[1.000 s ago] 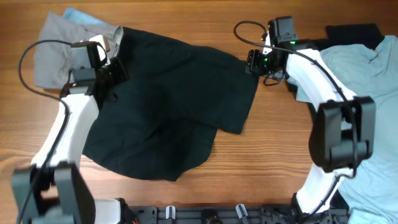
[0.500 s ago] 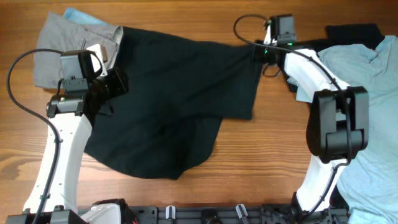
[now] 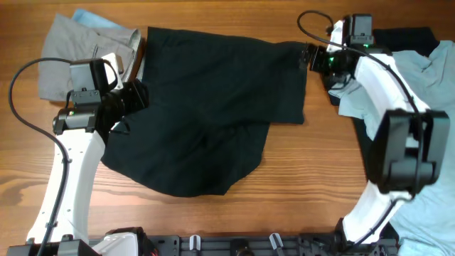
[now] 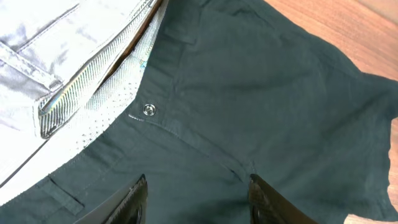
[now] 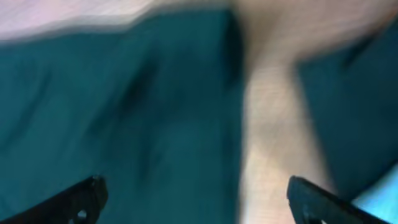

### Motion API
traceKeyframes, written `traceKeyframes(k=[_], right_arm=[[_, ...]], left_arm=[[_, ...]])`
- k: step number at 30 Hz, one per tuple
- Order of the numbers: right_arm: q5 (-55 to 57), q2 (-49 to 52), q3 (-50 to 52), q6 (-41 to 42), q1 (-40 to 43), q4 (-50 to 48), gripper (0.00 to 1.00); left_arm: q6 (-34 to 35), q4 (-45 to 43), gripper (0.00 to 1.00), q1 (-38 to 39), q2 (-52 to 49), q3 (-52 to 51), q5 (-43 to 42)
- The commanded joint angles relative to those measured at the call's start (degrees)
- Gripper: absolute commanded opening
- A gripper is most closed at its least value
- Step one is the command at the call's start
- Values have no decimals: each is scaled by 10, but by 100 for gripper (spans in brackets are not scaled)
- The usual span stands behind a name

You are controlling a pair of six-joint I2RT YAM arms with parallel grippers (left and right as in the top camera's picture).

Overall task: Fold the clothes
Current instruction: 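Pull the shorts taut between both grippers and lay them flat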

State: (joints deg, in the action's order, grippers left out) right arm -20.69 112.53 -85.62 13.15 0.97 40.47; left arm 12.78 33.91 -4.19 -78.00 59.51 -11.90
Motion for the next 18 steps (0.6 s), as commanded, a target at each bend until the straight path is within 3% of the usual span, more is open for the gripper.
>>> traceKeyframes(k=[1, 4, 7, 8, 9, 18], right_arm=[[-78, -53, -7, -32, -34, 115, 89], [-71, -52, 4, -61, -65, 199, 76], [-44, -52, 32, -67, -101, 256, 69], [-37, -52, 47, -67, -115, 266, 58], [-35, -52, 59, -68, -125, 273, 55], [-29, -52, 180, -25, -184, 219, 60]], left_arm=[[-5, 2, 50, 2, 4, 0, -7], [-6, 13, 50, 2, 4, 0, -7], [-6, 38, 50, 2, 4, 0, -7], [-11, 50, 50, 2, 4, 0, -7], [-21, 58, 50, 2, 4, 0, -7], [-51, 151, 46, 2, 2, 0, 64]])
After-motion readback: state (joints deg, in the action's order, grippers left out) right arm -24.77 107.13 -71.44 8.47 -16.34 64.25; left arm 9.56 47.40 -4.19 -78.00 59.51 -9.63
